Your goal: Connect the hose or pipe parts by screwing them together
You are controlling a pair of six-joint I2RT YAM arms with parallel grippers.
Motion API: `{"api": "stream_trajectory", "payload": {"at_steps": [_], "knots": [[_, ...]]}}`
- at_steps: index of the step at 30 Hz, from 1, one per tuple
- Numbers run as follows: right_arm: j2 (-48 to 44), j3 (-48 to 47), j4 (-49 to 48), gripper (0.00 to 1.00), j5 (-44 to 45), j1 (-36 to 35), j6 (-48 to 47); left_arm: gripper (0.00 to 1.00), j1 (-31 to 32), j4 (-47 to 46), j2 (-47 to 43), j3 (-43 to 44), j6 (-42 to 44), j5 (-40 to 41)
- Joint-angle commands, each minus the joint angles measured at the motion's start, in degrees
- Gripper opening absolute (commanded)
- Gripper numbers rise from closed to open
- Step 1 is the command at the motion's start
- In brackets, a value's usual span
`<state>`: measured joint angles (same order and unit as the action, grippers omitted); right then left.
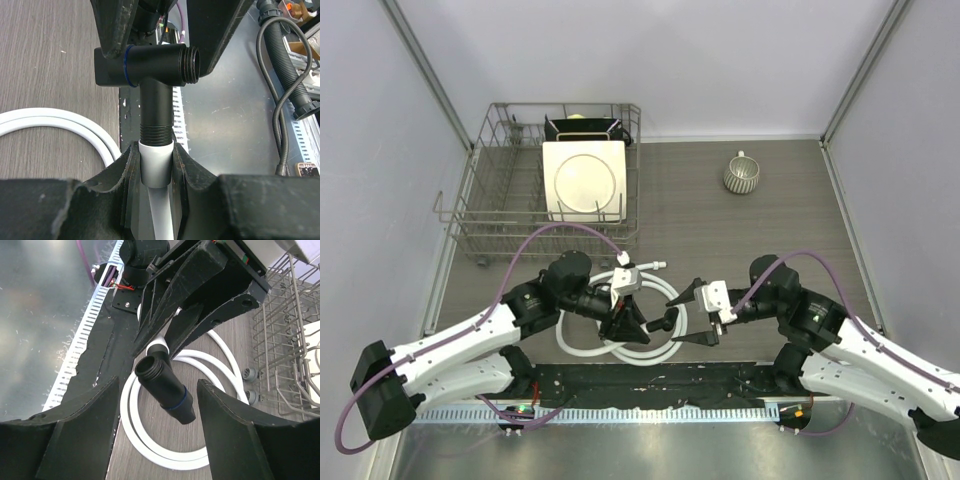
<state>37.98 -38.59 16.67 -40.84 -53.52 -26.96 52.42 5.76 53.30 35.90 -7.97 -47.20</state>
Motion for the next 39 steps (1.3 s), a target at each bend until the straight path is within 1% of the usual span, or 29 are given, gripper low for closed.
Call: {"api": "stream_trajectory", "payload": {"at_steps": [1, 2, 3, 4, 5, 6, 7, 11, 12, 13, 14, 15, 18, 19, 20, 21, 22, 23, 24, 27, 28, 29, 31, 32, 33, 34, 35, 37, 39], "knots": [[2.2, -0.2, -7.5, 0.67, 1.8, -0.1, 5.3, 0.00, -0.7, -5.5, -0.1, 3.0, -0.2, -1.3], [2.4, -0.2, -8.2, 0.65, 3.1, -0.1, 8.3, 0.00, -0.7, -5.5, -0.2, 3.0, -0.1, -1.0], [2.6, 0.0, -9.3, 0.59, 4.6, -0.1, 11.3, 0.00, -0.7, -5.5, -0.3, 3.0, 0.1, 0.3], [2.6, 0.3, -12.2, 0.38, 6.3, -0.1, 14.5, 0.00, -0.8, -5.4, -0.1, 3.1, 0.8, 1.1], [2.7, 0.4, -13.2, 0.31, 9.1, -0.1, 19.8, 0.00, -0.7, -4.7, 0.0, 3.6, 1.7, 1.5], [2.8, 0.4, -13.5, 0.26, 9.7, -0.1, 21.3, 0.00, -0.7, -4.0, 0.3, 4.0, 2.4, 2.1], [3.0, 0.4, -13.6, 0.18, 10.1, -0.1, 22.9, 0.00, -0.8, -3.2, 0.6, 4.2, 3.6, 3.9], [3.9, -0.2, -14.9, 0.04, 13.2, -0.1, 33.3, 0.00, -0.9, -2.0, 0.6, 5.0, 6.3, 10.3], [4.4, -1.4, -14.8, 0.01, 19.2, -0.1, 40.6, 0.00, -0.8, -1.9, 0.6, 4.9, 6.9, 11.8], [5.7, -2.4, -12.6, 0.01, 21.4, -0.1, 43.3, 0.00, -0.8, -2.4, 0.3, 4.7, 7.3, 14.5], [6.7, -4.6, -10.8, 0.01, 23.2, -0.1, 45.3, 0.00, -0.8, -2.9, -0.6, 4.1, 7.5, 16.3], [8.1, -5.9, -8.9, 0.01, 26.4, -0.1, 51.2, 0.00, -0.8, -3.5, -0.9, 3.8, 7.7, 17.6], [13.3, -9.0, -3.0, 0.04, 28.5, -0.1, 62.0, 0.00, -0.7, -3.6, -1.5, 3.7, 9.9, 20.5], [14.5, -9.1, -2.6, 0.10, 28.6, -0.1, 69.6, 0.00, -0.7, -3.4, -1.3, 3.7, 10.1, 20.7], [15.5, -8.5, -2.7, 0.15, 28.9, -0.1, 73.8, 0.00, -0.7, -3.4, -0.9, 3.7, 10.3, 21.0], [15.8, -8.2, -3.8, 0.22, 28.5, -0.1, 76.8, 0.00, -0.8, -3.4, -0.7, 3.7, 10.3, 20.9], [15.6, -7.7, -5.2, 0.40, 27.1, -0.1, 80.8, 0.00, -0.8, -3.1, -0.5, 3.7, 10.3, 20.7], [15.2, -7.4, -6.3, 0.47, 26.8, -0.1, 81.3, 0.00, -0.7, -2.9, -0.4, 4.0, 10.3, 20.4], [13.5, -7.6, -6.4, 0.61, 27.3, -0.2, 81.5, 0.00, -0.8, -2.2, -0.5, 4.1, 10.2, 19.5], [9.4, -9.9, -2.5, 0.81, 31.8, -0.1, 73.7, 0.00, -0.8, -0.9, -1.1, 4.0, 11.2, 17.9], [8.2, -10.6, -1.1, 0.81, 34.5, -0.1, 70.2, 0.00, -0.8, -0.6, -1.0, 4.0, 11.4, 17.1], [6.8, -11.4, -0.4, 0.82, 35.0, -0.1, 60.7, 0.00, -0.8, -0.2, -1.1, 4.3, 11.4, 16.1], [1.3, -10.7, -0.3, 0.85, 35.2, -0.1, 50.5, 0.00, -0.9, 0.6, -0.8, 4.8, 11.0, 12.2], [-0.7, -8.8, -0.9, 0.86, 35.2, -0.1, 39.5, 0.00, -1.1, 0.8, -0.7, 5.0, 10.8, 10.9], [-5.6, -7.7, -2.7, 0.86, 35.6, -0.1, 33.7, 0.00, -1.3, 1.8, -0.3, 5.2, 10.5, 7.0], [-7.9, -6.2, -3.9, 0.86, 35.5, -0.1, 28.5, 0.00, -1.9, 2.2, 0.0, 5.8, 10.3, 4.9], [-10.9, -3.1, -4.5, 0.87, 31.4, -0.1, 14.4, 0.00, -2.2, 2.5, 0.3, 6.2, 9.7, 2.4], [-18.2, 0.6, -5.6, 0.87, 26.0, -0.1, 1.9, 0.00, -3.3, 2.5, 0.9, 6.7, 8.2, -3.4], [-20.2, 3.8, -5.7, 0.88, 23.4, -0.1, -7.6, 0.00, -3.6, 1.0, 1.0, 6.7, 5.6, -5.4]]}}
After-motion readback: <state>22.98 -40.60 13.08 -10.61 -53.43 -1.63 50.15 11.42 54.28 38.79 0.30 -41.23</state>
